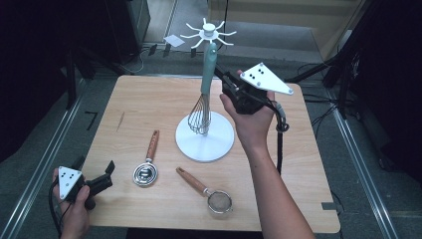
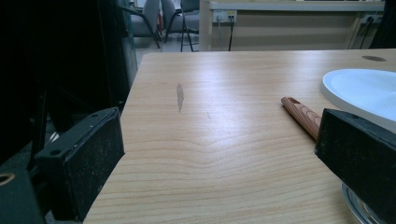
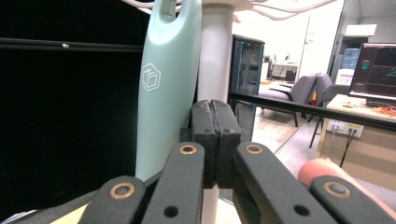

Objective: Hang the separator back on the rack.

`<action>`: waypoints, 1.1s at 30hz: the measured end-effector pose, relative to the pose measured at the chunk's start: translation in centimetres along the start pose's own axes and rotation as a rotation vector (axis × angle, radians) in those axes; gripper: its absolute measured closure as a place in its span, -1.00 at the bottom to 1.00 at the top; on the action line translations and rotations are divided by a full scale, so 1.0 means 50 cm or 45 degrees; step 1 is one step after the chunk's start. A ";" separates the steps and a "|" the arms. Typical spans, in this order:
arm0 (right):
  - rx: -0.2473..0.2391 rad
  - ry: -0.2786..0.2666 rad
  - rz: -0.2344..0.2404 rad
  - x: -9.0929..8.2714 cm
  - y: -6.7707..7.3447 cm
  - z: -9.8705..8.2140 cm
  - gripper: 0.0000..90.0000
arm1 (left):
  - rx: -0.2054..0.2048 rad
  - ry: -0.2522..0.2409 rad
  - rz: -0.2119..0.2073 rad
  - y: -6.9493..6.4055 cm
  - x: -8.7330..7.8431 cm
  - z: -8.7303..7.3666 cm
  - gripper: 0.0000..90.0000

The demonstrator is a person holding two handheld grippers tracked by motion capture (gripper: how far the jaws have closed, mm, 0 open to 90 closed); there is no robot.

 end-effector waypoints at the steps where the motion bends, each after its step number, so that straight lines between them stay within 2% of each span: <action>1: 0.004 0.004 0.000 0.000 0.002 0.001 1.00 | 0.000 0.001 0.000 0.000 0.000 0.000 -0.97; 21: -0.021 0.003 0.028 0.013 0.041 0.012 1.00 | 0.001 0.000 0.001 0.000 0.000 0.000 -0.97; 33: -0.034 0.029 0.020 -0.005 0.031 0.001 1.00 | 0.002 0.003 0.001 0.000 0.000 0.000 -0.97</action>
Point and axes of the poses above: each handheld gripper's, and its own axes: x roughly forward along the jaws, z roughly out of its top, y roughly to its left, the point moved 4 cm from there along x, roughly forward along the jaws, and after that the axes turned 7 degrees about -x, right-handed, at the moved point
